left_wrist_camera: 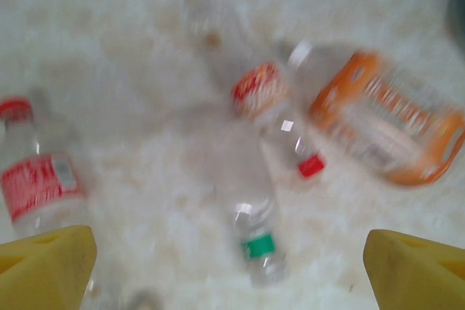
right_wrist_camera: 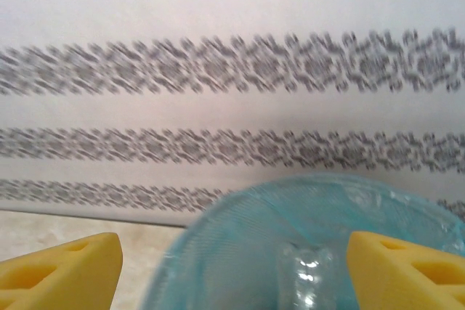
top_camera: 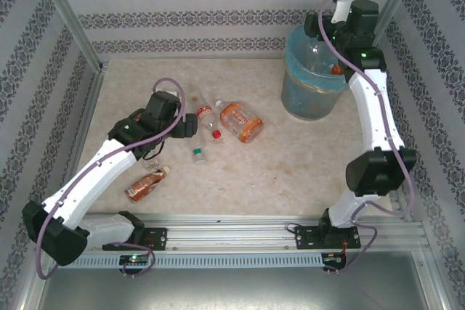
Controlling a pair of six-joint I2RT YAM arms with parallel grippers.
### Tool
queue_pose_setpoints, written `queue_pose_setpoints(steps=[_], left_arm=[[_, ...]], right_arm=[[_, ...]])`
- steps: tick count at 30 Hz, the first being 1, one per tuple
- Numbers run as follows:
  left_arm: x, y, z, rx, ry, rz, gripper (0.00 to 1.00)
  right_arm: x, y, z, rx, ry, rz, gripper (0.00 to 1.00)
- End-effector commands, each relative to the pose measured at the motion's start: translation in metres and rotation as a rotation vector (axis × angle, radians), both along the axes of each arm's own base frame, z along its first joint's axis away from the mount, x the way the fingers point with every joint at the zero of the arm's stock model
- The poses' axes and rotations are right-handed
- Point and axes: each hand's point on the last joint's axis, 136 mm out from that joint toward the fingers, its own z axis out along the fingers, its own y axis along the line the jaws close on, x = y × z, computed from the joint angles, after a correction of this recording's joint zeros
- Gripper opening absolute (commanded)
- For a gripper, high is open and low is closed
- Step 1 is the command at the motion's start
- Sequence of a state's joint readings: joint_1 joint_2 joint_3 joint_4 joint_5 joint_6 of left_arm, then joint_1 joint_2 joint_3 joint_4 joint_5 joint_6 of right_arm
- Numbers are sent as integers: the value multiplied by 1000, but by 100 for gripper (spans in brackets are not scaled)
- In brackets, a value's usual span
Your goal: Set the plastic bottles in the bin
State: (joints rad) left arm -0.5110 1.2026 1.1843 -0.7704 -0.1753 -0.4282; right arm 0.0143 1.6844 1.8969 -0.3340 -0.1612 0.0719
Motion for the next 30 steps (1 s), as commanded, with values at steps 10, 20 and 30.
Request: queue_pose_setpoints(steps=[10, 20, 30], left_arm=[[-2, -40, -100, -193, 338, 36, 91], [28, -34, -140, -75, 353, 90, 88], [63, -39, -164, -107, 352, 99, 88]], right_arm=[[-81, 79, 36, -52, -81, 135, 81], [-147, 172, 22, -96, -109, 350, 79], [-161, 220, -2, -101, -68, 461, 79]])
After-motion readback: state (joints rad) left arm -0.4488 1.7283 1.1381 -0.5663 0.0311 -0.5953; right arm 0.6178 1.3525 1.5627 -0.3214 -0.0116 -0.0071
